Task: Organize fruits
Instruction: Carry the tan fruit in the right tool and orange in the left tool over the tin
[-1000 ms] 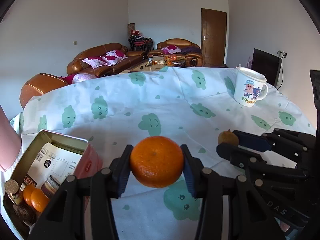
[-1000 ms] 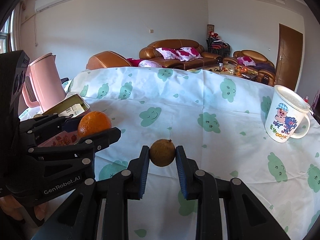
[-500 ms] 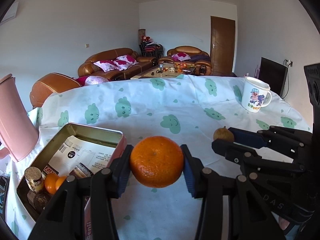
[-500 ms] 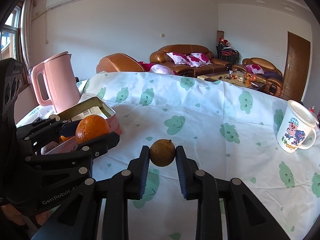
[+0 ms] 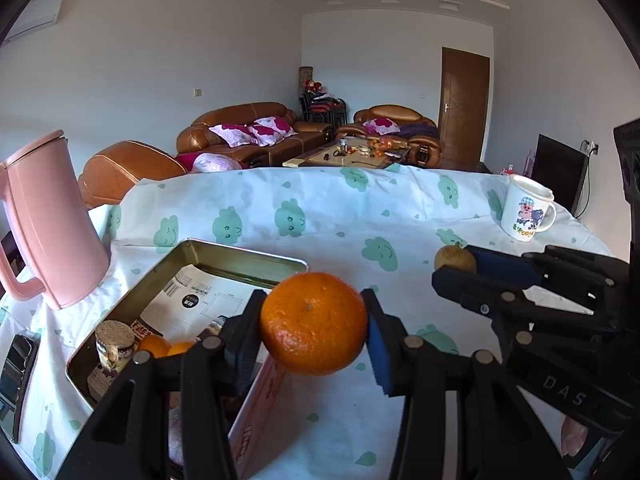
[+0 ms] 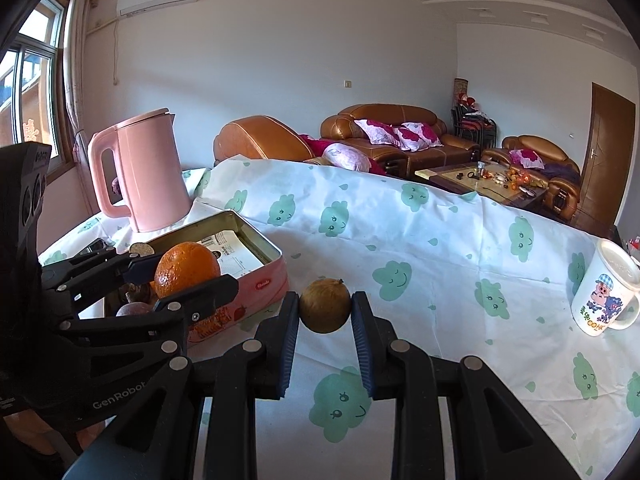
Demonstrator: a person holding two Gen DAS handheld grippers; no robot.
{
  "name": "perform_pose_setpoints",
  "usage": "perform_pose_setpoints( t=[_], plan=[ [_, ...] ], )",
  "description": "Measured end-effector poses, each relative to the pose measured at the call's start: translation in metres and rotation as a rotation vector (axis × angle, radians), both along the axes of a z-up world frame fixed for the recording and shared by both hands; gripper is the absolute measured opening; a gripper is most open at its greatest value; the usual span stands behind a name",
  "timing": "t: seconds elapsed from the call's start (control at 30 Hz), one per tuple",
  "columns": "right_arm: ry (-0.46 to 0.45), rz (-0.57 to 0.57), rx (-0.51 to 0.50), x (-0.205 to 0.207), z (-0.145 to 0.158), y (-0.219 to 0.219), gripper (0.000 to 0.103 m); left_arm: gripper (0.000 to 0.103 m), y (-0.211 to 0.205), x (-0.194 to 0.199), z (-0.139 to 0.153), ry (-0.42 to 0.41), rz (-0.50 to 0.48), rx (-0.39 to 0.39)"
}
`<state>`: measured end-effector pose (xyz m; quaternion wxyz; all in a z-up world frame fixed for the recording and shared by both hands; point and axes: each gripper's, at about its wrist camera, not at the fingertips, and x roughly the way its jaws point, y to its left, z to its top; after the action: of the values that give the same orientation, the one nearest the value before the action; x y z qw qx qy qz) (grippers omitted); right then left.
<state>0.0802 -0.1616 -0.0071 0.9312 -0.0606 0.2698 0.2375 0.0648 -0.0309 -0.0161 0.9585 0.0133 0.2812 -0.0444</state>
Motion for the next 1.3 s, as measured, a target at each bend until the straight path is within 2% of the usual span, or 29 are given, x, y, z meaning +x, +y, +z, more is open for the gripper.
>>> perform_pose_setpoints(
  t=[0.27, 0.7, 1.3],
  plan=[
    [-0.005, 0.030, 0.006, -0.003, 0.002, 0.015, 0.028, 0.048, 0.017, -0.007, 0.001, -0.006, 0.027, -0.013],
    [-0.020, 0.108, 0.000, -0.001, 0.010, 0.058, 0.028, 0.048, 0.068, -0.015, 0.004, -0.003, 0.118, -0.037],
    [0.017, 0.202, -0.018, -0.002, -0.007, 0.117, 0.028, 0.048, 0.123, -0.018, -0.006, 0.027, 0.211, -0.063]
  ],
)
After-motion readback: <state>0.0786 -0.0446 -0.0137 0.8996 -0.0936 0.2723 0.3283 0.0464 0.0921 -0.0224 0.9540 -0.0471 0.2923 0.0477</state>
